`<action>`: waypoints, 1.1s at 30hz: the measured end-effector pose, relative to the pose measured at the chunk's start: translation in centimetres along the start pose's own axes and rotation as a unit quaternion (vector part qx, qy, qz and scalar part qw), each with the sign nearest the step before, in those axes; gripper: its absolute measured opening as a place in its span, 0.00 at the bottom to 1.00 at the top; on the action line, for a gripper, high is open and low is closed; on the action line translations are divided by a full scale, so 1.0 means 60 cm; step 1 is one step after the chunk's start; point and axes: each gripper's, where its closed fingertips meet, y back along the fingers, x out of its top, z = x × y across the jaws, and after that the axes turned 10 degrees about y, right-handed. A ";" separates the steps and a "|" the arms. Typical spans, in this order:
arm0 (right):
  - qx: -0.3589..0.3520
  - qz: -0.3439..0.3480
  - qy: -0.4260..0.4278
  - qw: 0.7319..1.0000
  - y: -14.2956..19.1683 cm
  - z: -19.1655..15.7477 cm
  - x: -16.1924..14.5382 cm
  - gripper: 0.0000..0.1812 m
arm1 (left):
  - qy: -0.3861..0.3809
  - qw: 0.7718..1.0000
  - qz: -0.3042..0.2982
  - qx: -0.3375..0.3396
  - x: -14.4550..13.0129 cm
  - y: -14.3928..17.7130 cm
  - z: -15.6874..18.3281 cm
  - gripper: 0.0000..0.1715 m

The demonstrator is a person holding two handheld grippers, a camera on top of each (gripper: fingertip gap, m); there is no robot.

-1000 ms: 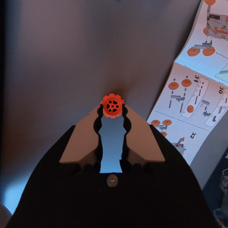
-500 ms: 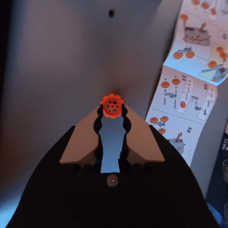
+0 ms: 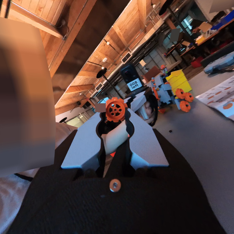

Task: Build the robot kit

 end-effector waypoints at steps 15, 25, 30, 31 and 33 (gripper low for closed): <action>0.014 -0.002 -0.040 0.999 -0.010 0.018 -0.016 0.16 | 0.017 1.000 0.008 -0.005 0.009 -0.003 0.006 0.02; -0.029 -0.028 0.000 0.999 -0.007 0.031 -0.023 0.16 | 0.026 1.000 -0.005 0.008 0.000 -0.004 -0.006 0.02; -0.067 -0.068 0.060 0.994 -0.003 0.037 -0.029 0.16 | -0.003 0.999 -0.026 0.039 -0.008 -0.006 -0.014 0.02; -0.069 -0.075 0.076 0.992 -0.003 0.034 -0.029 0.16 | -0.024 0.998 -0.029 0.044 -0.009 -0.007 -0.012 0.02; -0.070 -0.090 0.121 0.986 -0.004 0.026 -0.029 0.16 | -0.092 0.993 -0.037 0.062 -0.010 -0.009 -0.006 0.02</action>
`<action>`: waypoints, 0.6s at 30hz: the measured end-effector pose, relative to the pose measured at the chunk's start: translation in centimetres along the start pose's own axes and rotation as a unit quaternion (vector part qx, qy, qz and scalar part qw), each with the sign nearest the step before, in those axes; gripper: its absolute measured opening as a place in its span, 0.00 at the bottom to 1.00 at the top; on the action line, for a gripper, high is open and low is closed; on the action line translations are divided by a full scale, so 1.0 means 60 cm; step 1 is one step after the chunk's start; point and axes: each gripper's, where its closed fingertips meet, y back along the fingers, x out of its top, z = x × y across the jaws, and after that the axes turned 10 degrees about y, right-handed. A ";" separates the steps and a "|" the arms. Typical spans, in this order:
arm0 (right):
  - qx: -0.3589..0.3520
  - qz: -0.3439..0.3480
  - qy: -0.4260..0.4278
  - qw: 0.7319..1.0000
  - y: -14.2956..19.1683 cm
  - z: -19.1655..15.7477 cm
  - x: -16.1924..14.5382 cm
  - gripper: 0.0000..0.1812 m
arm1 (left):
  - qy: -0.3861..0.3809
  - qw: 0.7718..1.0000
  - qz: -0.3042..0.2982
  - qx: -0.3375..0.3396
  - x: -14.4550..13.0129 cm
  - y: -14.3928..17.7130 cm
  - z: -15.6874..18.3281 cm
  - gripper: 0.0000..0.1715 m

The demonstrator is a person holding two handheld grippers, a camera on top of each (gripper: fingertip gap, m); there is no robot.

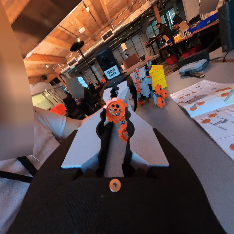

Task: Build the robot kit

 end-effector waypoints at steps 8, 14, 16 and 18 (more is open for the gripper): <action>-0.020 -0.042 0.169 0.985 0.005 -0.024 0.002 0.17 | -0.182 0.980 -0.022 0.077 0.003 -0.007 0.018 0.02; -0.001 -0.037 0.176 0.984 0.009 -0.035 0.005 0.17 | -0.275 0.952 -0.039 0.126 0.004 -0.013 0.027 0.02; -0.002 -0.045 0.187 0.981 0.011 -0.036 0.003 0.17 | -0.300 0.942 -0.048 0.141 0.001 -0.015 0.027 0.02; -0.001 -0.050 0.200 0.979 0.013 -0.039 0.003 0.17 | -0.309 0.939 -0.053 0.144 -0.001 -0.019 0.029 0.02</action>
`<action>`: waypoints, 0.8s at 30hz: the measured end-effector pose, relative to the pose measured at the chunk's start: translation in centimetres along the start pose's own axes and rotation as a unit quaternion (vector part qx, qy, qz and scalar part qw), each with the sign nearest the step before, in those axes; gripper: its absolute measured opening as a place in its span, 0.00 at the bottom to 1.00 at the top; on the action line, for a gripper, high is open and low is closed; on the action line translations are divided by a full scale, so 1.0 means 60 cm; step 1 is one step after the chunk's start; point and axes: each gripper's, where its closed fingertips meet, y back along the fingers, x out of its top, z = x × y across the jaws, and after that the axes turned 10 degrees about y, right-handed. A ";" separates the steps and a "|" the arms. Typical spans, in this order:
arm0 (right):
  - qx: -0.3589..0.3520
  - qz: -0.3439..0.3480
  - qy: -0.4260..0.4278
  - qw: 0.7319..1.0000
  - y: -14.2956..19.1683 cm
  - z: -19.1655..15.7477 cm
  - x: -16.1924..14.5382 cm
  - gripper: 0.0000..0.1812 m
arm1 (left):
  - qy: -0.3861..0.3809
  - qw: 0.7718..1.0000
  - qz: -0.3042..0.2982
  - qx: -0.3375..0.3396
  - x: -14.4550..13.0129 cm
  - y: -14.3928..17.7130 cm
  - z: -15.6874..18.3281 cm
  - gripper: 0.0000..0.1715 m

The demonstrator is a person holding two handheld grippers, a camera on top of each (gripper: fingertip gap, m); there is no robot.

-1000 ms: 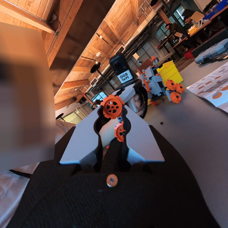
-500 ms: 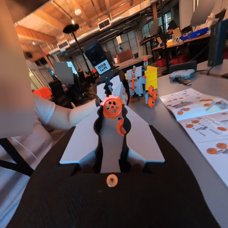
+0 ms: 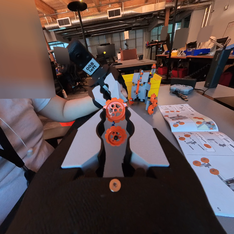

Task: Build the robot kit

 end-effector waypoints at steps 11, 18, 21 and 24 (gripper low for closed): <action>0.024 -0.008 -0.045 0.999 0.007 0.000 -0.013 0.17 | 0.039 0.999 -0.001 -0.022 -0.004 -0.006 0.005 0.02; 0.022 -0.008 -0.044 0.999 0.006 0.001 -0.014 0.17 | 0.031 0.999 -0.011 -0.018 -0.009 -0.007 0.006 0.02; 0.022 -0.008 -0.045 0.999 0.007 0.002 -0.014 0.17 | 0.035 0.999 -0.009 -0.019 -0.008 -0.007 0.005 0.02; 0.021 -0.011 -0.043 0.999 0.007 0.003 -0.017 0.17 | 0.036 0.999 -0.012 -0.018 -0.010 -0.008 0.005 0.02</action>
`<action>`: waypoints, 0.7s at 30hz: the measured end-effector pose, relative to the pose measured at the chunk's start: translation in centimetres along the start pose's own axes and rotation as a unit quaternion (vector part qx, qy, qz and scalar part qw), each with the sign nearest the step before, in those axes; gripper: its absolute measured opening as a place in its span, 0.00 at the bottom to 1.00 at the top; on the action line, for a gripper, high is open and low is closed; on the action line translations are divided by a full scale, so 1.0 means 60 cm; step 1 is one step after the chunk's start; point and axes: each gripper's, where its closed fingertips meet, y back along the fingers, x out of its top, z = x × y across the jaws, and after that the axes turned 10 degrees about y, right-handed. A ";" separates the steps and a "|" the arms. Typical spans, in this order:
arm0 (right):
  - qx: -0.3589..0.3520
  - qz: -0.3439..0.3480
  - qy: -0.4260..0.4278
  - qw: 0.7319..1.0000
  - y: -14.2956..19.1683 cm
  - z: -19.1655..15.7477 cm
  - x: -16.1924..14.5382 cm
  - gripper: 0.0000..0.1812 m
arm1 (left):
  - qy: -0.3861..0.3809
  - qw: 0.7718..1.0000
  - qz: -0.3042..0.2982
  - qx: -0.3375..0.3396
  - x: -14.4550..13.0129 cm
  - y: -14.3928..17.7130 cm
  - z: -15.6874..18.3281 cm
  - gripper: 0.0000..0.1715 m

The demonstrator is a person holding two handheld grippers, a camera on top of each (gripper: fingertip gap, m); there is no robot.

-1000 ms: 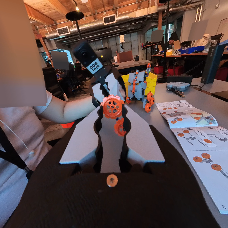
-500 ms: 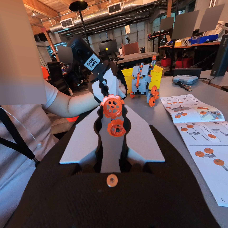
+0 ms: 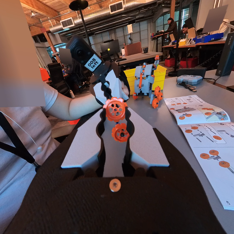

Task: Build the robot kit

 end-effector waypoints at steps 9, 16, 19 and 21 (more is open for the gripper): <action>-0.007 0.020 0.005 1.000 -0.001 0.002 0.007 0.17 | 0.010 1.000 0.012 0.005 0.007 0.003 -0.005 0.02; -0.004 0.092 -0.062 0.994 -0.005 0.015 0.021 0.16 | 0.030 0.999 0.031 0.022 0.016 0.010 -0.020 0.02; 0.000 0.119 -0.091 0.989 -0.007 0.019 0.026 0.16 | 0.033 0.998 0.037 0.030 0.019 0.013 -0.025 0.02; -0.002 0.124 -0.099 0.987 -0.008 0.021 0.025 0.16 | 0.033 0.998 0.035 0.034 0.017 0.013 -0.027 0.02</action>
